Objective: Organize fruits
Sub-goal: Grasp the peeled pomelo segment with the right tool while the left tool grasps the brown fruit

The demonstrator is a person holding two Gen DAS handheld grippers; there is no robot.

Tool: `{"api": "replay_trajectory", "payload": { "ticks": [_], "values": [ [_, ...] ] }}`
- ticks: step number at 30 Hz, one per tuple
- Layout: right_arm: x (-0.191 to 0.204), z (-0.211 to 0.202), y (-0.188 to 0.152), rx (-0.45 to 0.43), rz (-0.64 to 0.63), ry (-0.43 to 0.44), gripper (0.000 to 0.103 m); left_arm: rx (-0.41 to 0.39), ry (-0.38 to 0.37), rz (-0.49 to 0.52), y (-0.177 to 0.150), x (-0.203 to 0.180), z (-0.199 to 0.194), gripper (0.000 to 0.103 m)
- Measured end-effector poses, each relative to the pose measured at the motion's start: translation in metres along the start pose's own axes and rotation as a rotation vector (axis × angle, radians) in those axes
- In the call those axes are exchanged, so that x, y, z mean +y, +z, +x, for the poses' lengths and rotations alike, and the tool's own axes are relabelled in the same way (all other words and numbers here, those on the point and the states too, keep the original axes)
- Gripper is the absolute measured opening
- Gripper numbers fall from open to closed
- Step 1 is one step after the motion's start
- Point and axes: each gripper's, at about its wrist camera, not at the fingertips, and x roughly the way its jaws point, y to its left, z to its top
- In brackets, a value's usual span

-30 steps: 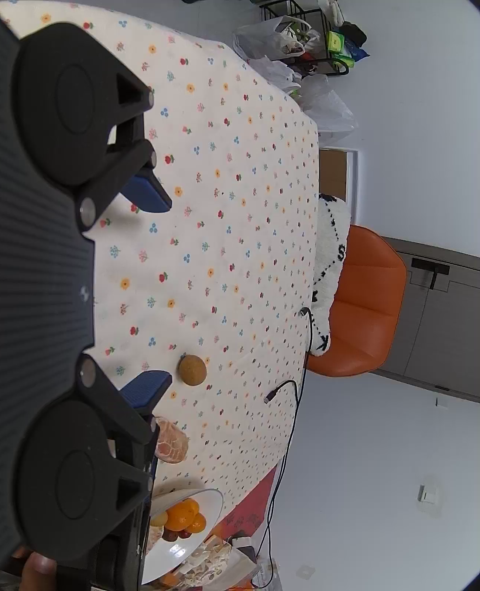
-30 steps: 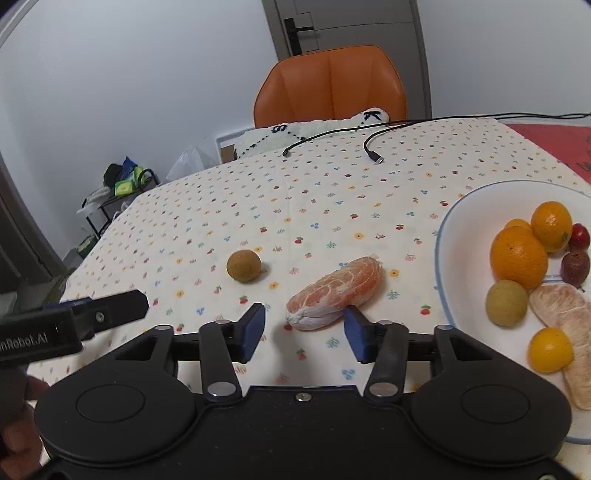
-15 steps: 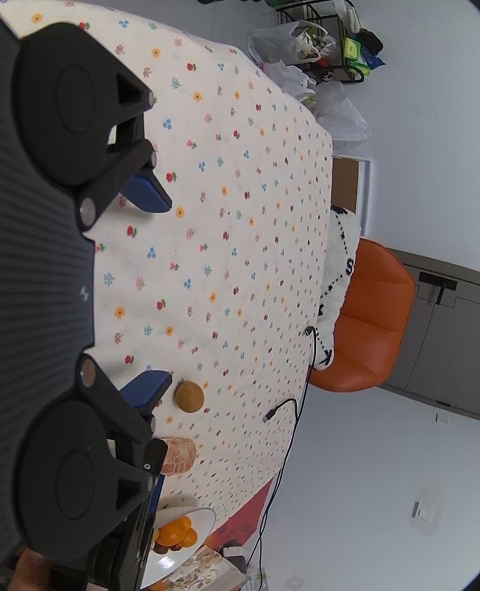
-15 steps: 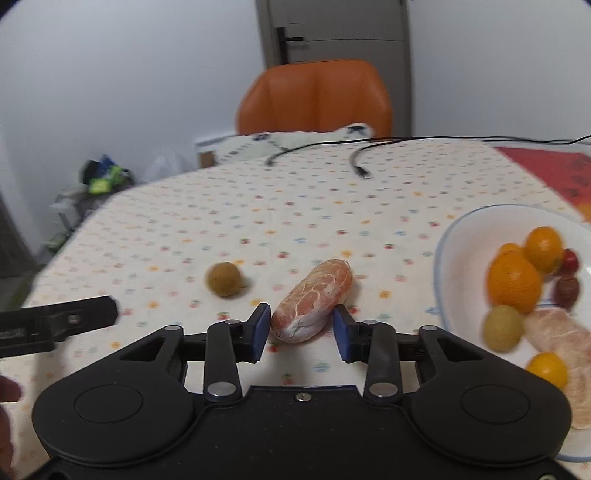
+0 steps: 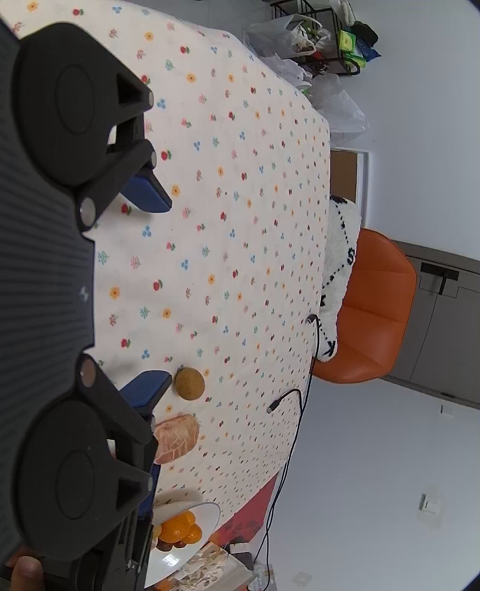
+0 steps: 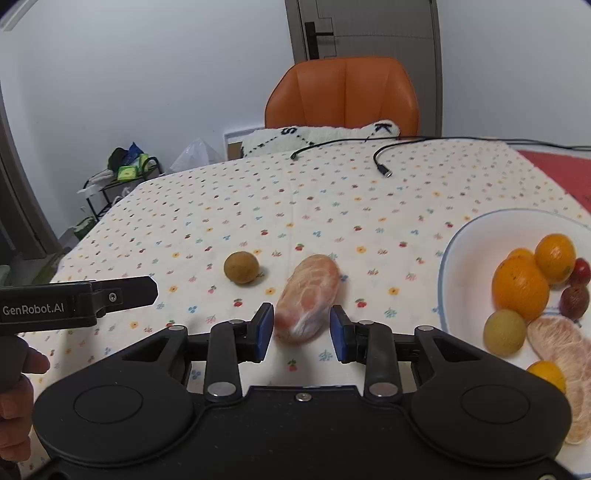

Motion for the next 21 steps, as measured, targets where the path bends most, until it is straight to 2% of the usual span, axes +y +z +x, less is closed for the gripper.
{"api": "replay_trajectory", "payload": {
  "ticks": [4, 12, 16, 21],
  "values": [
    [-0.002, 0.002, 0.004, -0.003, 0.02, 0.023, 0.037, 0.005, 0.001, 0.007, 0.001, -0.003, 0.003, 0.091],
    [0.0, 0.016, 0.009, 0.003, -0.007, 0.005, 0.038, 0.009, -0.011, 0.029, 0.005, -0.011, 0.012, 0.091],
    [-0.006, 0.019, 0.014, 0.011, 0.007, 0.037, 0.027, 0.008, -0.018, 0.03, 0.007, -0.015, 0.017, 0.091],
    [-0.016, 0.012, 0.022, -0.023, 0.037, 0.065, 0.023, 0.006, -0.021, 0.039, 0.011, -0.024, 0.024, 0.089]
  ]
}}
